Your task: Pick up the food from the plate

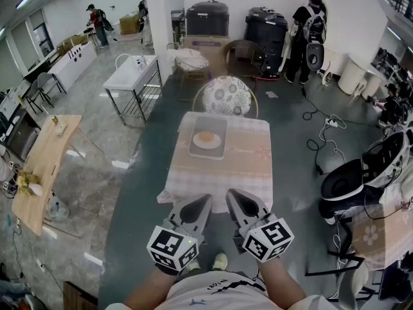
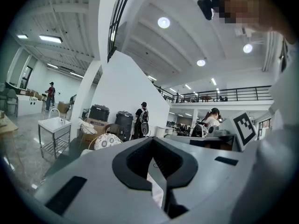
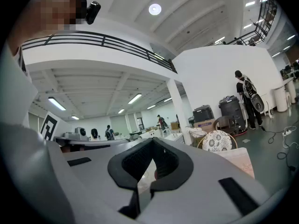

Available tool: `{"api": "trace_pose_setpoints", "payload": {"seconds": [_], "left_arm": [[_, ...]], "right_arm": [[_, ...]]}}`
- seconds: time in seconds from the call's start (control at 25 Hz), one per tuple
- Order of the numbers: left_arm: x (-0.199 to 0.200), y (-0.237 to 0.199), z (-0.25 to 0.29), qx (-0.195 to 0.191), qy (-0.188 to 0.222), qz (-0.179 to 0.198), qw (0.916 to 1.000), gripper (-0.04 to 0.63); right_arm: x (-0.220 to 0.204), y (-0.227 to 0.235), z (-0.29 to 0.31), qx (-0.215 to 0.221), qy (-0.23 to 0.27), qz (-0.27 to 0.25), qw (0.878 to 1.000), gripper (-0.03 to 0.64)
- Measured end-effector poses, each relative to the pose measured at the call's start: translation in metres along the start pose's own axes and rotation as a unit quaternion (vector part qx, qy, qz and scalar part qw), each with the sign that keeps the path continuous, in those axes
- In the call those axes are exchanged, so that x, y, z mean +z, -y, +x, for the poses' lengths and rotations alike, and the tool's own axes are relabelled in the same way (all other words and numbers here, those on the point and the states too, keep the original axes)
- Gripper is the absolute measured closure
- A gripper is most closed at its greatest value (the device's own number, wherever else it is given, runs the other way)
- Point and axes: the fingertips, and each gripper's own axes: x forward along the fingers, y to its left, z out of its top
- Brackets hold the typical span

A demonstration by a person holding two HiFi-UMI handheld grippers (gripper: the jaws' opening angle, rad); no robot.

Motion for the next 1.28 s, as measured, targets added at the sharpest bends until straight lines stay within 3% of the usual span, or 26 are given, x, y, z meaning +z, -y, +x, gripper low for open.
{"api": "trace_pose_setpoints", "payload": {"seconds": [0.48, 1.28], "left_arm": [[-0.002, 0.009, 0.003, 0.003, -0.002, 0.002, 1.0000, 0.589], [0.006, 0.017, 0.021, 0.025, 0.009, 0.037, 0.9990, 0.589]], "right_arm": [[0.002, 0.001, -0.009, 0.019, 0.004, 0.019, 1.000, 0.603], [0.014, 0.034, -0.030, 0.028, 0.032, 0.033, 0.999, 0.601]]}}
